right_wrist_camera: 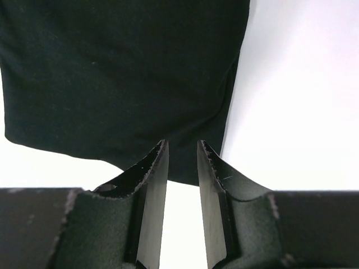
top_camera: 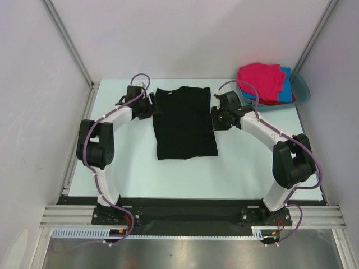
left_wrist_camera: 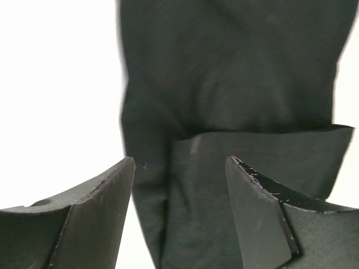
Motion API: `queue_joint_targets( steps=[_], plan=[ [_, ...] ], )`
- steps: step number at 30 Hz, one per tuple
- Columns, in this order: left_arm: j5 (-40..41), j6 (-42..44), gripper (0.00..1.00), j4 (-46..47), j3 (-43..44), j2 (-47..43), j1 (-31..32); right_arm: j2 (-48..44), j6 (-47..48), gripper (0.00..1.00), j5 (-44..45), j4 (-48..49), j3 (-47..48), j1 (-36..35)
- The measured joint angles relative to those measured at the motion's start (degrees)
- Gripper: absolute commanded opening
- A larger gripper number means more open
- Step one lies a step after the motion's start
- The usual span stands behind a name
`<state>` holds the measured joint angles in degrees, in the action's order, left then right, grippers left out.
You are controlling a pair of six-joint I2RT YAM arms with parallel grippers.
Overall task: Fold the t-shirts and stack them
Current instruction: Fold the tshirt
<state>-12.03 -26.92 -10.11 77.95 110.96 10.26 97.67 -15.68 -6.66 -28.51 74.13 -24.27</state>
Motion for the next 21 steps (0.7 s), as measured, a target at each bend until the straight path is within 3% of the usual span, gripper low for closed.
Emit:
queue_joint_targets(
  steps=[9, 21],
  plan=[
    [2.2, -1.3, 0.77, -3.1, 0.0, 1.8, 0.1, 0.0, 0.3, 0.33, 0.0, 0.0, 0.0, 0.0],
    [-2.0, -3.7, 0.77, -0.3, 0.7, 6.3, 1.3, 0.1, 0.5, 0.33, 0.2, -0.5, 0.0, 0.1]
  ],
)
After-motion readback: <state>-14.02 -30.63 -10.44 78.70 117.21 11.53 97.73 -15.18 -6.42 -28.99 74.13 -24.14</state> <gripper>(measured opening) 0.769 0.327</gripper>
